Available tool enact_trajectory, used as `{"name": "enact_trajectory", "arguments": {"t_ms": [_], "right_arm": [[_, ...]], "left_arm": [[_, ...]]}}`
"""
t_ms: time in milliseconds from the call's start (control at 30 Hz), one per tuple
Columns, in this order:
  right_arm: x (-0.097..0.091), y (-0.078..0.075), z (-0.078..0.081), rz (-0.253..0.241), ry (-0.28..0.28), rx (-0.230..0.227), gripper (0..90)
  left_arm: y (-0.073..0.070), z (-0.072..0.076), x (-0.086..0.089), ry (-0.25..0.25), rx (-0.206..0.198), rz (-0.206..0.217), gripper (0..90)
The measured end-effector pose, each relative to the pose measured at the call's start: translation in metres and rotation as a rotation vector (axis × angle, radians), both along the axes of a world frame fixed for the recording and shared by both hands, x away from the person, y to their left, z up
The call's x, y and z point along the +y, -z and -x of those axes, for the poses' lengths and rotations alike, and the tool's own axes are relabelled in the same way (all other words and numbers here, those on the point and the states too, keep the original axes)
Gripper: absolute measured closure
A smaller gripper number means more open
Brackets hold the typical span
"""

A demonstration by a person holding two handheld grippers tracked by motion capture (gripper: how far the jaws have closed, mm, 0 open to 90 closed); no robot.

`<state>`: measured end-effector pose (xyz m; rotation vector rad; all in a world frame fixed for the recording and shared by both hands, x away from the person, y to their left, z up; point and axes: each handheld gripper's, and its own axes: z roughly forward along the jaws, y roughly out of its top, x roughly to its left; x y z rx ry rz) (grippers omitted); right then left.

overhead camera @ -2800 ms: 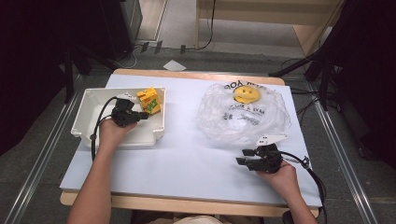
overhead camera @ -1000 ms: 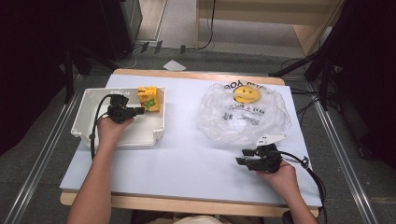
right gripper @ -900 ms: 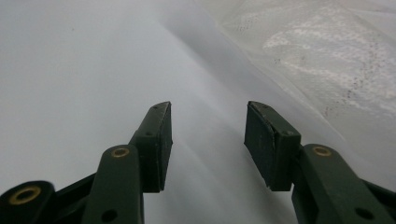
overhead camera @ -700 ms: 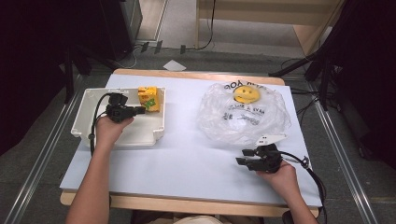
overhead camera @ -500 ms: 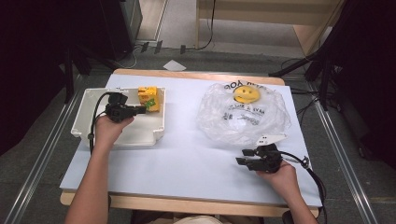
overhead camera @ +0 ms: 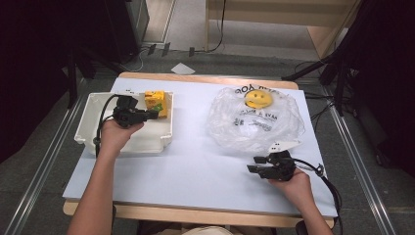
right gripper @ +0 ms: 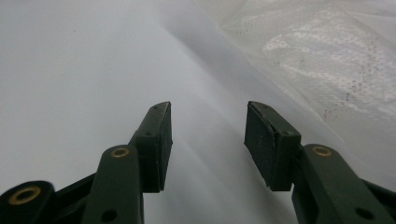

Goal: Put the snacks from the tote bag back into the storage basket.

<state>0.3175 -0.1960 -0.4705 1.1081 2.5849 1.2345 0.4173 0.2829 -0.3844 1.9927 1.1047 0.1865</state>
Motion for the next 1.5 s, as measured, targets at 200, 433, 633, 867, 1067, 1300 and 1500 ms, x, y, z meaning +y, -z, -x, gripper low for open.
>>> {"name": "enact_trajectory", "arguments": {"t_ms": [200,433,633,867,1067,1300,1500], "right_arm": [[0.000,0.000,0.000,-0.001,-0.002,-0.001,52.3],[0.000,0.000,-0.001,-0.002,-0.004,-0.002,52.3],[0.000,0.000,-0.001,-0.003,-0.005,-0.002,52.4],[0.001,0.000,-0.002,-0.003,-0.005,0.000,52.5],[0.001,0.000,-0.003,-0.004,-0.009,-0.003,52.5],[0.001,-0.001,-0.003,-0.004,-0.011,-0.004,52.5],[0.001,-0.001,-0.003,-0.002,-0.012,-0.003,52.4]], "left_arm": [[-0.006,0.005,-0.005,0.012,-0.002,0.018,83.9],[-0.017,0.011,-0.019,0.055,-0.010,0.012,82.0],[-0.026,0.017,-0.032,0.095,-0.017,0.016,68.0],[-0.030,0.022,-0.045,0.117,-0.015,0.019,55.0],[-0.029,0.024,-0.056,0.143,-0.001,0.006,49.0],[-0.027,0.029,-0.080,0.201,0.002,-0.019,47.4],[-0.020,0.032,-0.097,0.234,0.009,0.006,46.2]]}}
